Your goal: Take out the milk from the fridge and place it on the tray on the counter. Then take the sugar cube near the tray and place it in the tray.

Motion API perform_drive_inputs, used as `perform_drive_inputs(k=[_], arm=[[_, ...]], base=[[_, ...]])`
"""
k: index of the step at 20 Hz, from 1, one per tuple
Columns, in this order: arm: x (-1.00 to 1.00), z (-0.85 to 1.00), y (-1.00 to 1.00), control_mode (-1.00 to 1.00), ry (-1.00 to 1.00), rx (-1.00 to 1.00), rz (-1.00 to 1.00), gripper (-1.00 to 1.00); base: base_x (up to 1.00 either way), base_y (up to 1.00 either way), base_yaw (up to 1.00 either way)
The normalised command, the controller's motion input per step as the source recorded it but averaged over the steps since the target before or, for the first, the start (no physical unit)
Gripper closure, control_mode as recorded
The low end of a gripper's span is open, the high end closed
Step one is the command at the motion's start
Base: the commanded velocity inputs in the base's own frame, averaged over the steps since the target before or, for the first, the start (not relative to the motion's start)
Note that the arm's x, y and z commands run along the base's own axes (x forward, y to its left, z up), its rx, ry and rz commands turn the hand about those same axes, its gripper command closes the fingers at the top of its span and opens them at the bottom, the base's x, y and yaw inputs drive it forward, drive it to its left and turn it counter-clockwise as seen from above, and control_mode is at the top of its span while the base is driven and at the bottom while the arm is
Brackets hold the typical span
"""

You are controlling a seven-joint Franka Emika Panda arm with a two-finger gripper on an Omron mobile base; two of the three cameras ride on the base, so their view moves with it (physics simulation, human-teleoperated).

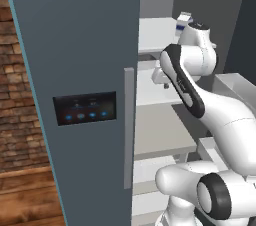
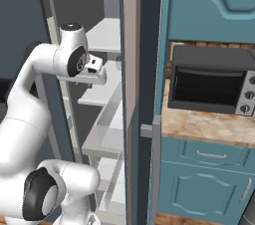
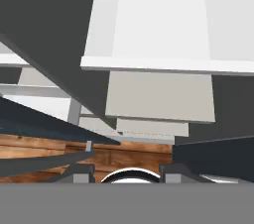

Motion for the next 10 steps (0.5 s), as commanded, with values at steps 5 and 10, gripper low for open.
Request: perform_drive_inputs(k=[5, 10], arm=[[-0.52, 0.00, -0.04, -1.00, -0.05, 0.00, 0.00, -1.00], [-0.37, 0.04, -0.06, -1.00, -0.29, -0.10, -0.21, -1.00]], base=[[0.00, 0.00, 0.00], [0.00, 0.00, 0.00]])
